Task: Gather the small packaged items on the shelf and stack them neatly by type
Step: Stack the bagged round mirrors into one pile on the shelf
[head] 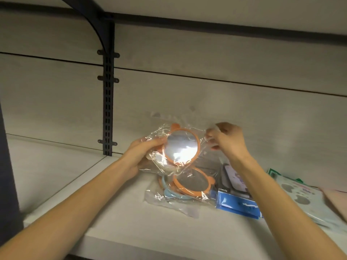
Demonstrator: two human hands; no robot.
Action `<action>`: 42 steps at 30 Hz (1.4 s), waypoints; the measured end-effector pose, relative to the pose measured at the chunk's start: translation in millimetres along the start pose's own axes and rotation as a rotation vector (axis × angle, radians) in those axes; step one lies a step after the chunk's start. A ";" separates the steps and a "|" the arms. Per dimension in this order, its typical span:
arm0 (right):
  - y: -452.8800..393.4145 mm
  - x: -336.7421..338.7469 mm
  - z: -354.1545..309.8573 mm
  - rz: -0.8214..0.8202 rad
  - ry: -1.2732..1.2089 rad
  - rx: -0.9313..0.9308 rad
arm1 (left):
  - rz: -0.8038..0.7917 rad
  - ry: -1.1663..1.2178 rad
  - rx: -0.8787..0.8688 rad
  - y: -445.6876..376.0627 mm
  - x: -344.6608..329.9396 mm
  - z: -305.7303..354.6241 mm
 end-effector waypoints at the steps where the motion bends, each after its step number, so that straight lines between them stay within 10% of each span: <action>1: -3.8 -1.3 -5.1 0.023 -0.002 0.033 | -0.013 -0.001 0.004 0.0 -0.2 -0.5; 9: -28.2 -18.9 -42.4 0.155 0.073 0.184 | -0.081 -0.023 0.017 2.0 1.4 1.9; 25: -10.4 -27.0 15.0 -0.266 -0.229 -0.044 | 0.015 -0.107 -0.007 -7.3 4.8 -4.3; 32: 15.6 6.0 56.3 0.047 0.820 -0.080 | 0.061 -0.076 -0.018 -12.5 10.7 -6.9; 42: 52.7 3.5 57.6 0.009 1.062 -0.084 | 0.118 -0.083 -0.025 -4.3 11.8 -3.9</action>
Point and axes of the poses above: each hand's wrist, its own y-axis away from the middle knuckle, its own x-axis out of the back of the hand, z = x × y, the point moved 2 cm from there along -y, towards the middle knuckle, and after that the axes turned 7 degrees about -x, right-handed, at the moved point
